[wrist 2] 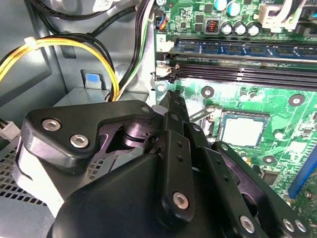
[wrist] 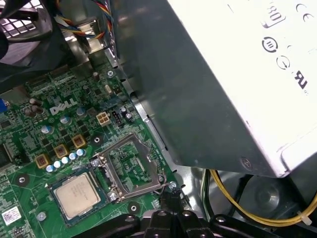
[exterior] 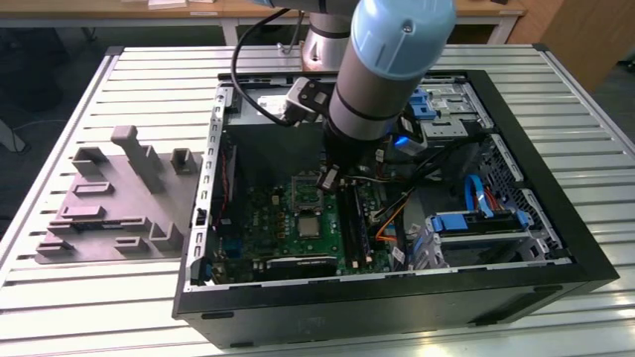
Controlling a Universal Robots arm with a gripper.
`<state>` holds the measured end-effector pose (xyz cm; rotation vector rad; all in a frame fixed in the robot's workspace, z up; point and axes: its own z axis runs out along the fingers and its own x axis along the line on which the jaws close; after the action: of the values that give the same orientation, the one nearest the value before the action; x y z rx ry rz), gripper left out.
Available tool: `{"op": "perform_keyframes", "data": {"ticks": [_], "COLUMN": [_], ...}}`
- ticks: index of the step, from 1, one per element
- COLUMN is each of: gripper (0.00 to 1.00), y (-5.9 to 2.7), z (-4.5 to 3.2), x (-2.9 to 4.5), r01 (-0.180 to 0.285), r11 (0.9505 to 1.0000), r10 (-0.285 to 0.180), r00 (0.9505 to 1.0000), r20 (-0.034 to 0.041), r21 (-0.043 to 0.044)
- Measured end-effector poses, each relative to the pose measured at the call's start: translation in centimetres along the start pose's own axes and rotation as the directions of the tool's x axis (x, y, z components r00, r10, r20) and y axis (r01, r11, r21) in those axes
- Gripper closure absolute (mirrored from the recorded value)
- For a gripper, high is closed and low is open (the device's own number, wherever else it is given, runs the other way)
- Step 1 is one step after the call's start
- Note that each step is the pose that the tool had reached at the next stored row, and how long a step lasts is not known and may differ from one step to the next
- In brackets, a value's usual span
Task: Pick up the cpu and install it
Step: 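Close the cpu cover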
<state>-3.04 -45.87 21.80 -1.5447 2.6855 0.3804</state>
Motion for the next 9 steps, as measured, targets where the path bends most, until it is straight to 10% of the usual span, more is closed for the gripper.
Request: {"op": "perform_keyframes", "data": {"ticks": [9], "gripper": [0.89], "y": [0.19], "z": [-0.57], "x": [-0.06], "r01": [0.000], "r11": [1.0000], "r10": [0.000], "r00": [1.0000], "r20": [-0.0034], "r21": [0.0024]}}
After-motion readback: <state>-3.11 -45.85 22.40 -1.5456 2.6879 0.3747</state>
